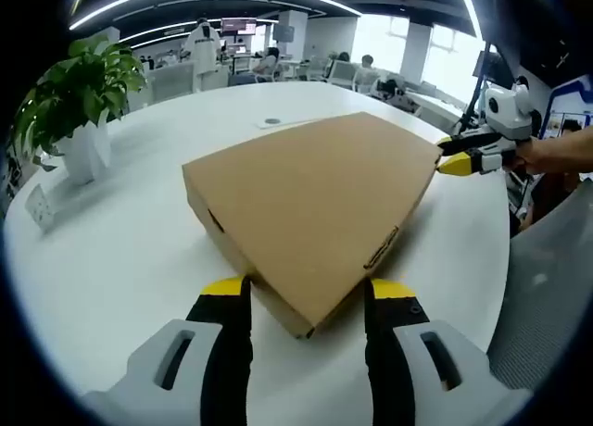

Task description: Operate the shoe box by opening the lid, removing the specified soft item, and placing it in the target area until the item is outside and the box remains undamaged.

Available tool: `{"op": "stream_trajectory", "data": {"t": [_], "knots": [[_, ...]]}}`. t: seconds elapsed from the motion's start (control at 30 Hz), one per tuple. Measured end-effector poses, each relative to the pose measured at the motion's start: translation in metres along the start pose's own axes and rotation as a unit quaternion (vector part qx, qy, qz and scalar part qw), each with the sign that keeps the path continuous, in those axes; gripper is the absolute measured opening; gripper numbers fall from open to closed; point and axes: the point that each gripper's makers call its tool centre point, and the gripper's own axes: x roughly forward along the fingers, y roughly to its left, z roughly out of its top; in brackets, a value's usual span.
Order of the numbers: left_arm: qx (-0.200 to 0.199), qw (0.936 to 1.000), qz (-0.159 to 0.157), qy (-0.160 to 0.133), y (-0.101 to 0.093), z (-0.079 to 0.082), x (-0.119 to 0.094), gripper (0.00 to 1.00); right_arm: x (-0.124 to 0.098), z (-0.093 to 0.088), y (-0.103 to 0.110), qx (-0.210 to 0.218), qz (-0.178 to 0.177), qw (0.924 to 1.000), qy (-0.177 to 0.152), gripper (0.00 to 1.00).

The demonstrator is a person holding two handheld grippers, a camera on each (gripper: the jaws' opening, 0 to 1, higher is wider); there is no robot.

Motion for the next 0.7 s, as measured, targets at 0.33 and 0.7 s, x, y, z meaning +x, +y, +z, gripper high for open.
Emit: {"op": "stream_trajectory", "data": {"t": [0.33, 0.7], "knots": [[0.007, 0.9997, -0.011, 0.021, 0.011, -0.003, -0.005, 0.45, 0.002, 0.0, 0.012, -0.004, 0.005, 1.0, -0.001, 0.26], [0.018, 0.9986, -0.018, 0.046, 0.024, -0.011, -0.017, 0.46, 0.005, 0.0, 0.033, -0.013, 0.016, 0.9998, -0.003, 0.24]]}}
